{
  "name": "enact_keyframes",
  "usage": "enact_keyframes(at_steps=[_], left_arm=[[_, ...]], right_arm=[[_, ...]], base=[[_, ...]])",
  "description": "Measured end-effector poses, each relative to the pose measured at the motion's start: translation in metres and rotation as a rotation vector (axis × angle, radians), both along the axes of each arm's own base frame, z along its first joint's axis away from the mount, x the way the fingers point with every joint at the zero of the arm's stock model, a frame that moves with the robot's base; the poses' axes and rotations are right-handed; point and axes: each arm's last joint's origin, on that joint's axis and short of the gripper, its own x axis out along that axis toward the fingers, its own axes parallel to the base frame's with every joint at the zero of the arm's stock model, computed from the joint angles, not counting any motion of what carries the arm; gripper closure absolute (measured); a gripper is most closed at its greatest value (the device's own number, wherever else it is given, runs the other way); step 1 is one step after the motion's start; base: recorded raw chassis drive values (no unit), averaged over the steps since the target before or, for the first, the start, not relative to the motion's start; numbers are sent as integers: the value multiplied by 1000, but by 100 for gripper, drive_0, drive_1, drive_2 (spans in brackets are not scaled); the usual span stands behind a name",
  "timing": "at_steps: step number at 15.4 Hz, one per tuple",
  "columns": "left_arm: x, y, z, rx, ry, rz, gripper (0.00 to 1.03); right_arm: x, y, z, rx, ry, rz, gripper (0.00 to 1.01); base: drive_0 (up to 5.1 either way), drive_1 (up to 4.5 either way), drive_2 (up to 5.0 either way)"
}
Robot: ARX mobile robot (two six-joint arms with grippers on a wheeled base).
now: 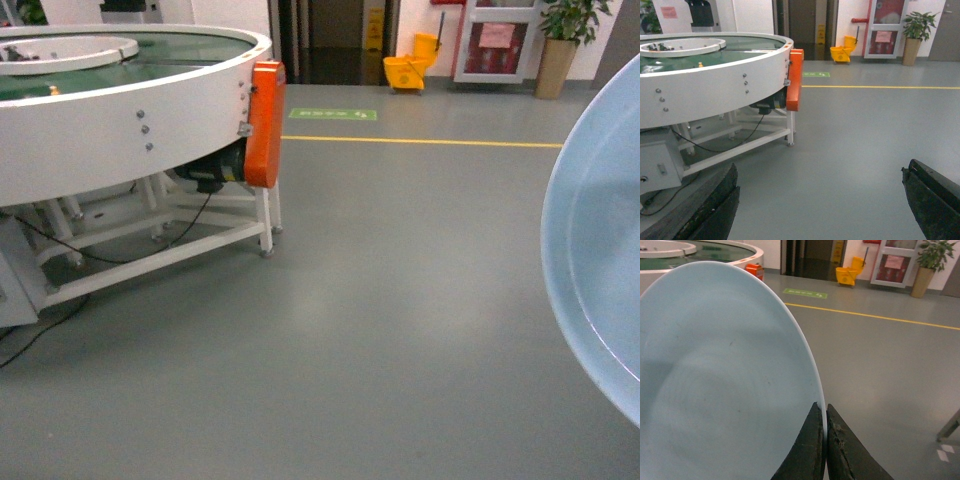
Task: Place blue tray on left shelf second layer neatly
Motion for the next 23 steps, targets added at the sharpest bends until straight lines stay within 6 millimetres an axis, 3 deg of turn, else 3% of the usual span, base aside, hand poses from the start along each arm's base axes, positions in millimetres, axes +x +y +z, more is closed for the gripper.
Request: enact_keyframes(at_steps=[11, 20, 23], left_arm=[[0, 0, 0, 0, -4, 2, 5], [0, 0, 0, 0, 0, 2, 5], [0, 0, 0, 0, 2, 2, 5]], right_arm=[[-1, 0, 2, 0, -16, 5, 99], [-1, 0, 1, 0, -13, 6, 99], [0, 0, 1, 0, -7, 6, 99]], base=[[-154, -154, -154], [-163, 232, -559], [-140, -140, -140]])
